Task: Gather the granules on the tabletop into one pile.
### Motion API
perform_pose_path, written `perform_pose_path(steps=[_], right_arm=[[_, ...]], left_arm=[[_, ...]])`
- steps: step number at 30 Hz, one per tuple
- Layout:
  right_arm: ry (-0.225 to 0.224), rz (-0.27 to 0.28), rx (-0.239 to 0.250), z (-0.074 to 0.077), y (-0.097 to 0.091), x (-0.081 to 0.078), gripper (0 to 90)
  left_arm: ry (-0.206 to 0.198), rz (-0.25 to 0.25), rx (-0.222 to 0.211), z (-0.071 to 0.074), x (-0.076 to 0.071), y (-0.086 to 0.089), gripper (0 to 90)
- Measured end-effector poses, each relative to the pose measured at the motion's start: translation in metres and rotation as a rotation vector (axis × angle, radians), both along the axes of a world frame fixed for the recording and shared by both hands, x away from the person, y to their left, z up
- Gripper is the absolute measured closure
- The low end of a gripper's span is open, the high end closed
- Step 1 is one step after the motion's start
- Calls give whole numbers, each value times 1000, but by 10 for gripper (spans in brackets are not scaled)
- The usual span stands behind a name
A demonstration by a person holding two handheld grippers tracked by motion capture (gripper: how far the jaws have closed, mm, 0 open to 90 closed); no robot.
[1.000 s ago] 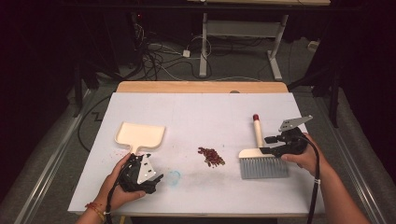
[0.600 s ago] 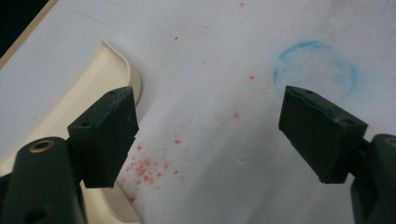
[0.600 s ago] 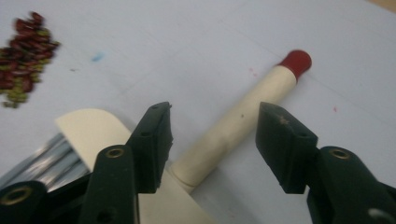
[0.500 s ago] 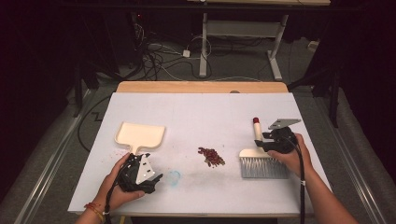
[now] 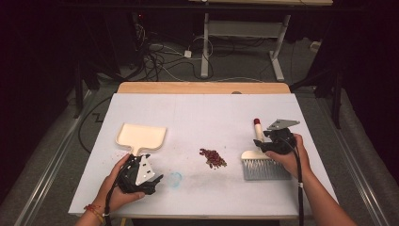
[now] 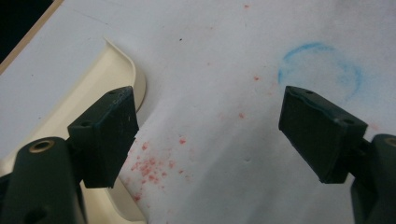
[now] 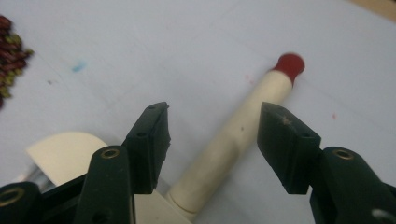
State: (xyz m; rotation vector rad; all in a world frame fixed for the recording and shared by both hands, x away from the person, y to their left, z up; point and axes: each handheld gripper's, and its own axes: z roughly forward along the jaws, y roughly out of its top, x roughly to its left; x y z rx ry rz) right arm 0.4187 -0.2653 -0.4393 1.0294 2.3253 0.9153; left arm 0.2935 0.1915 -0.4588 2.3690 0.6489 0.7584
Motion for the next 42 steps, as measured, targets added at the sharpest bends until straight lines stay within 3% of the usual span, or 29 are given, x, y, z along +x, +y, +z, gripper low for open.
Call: perform_pose_path(steps=[5, 11, 14, 19, 30, 42], right_arm=[[-104, 30, 47, 16, 4, -10, 396], [-216, 51, 94, 36, 9, -34, 341], [-271, 23, 89, 42, 10, -45, 303], [-335, 30, 98, 49, 8, -63, 255], [-384, 36, 107, 51, -2, -85, 225], [-398, 63, 99, 43, -4, -102, 165]], left_arm=[[-2, 1, 1, 0, 0, 0, 188], [-4, 9, -9, 1, 0, 3, 188], [-7, 9, -14, 2, -1, 4, 188], [-6, 10, -16, 2, -1, 4, 188], [-10, 16, -22, 4, 0, 6, 187], [-16, 12, -23, 4, 2, 5, 180]])
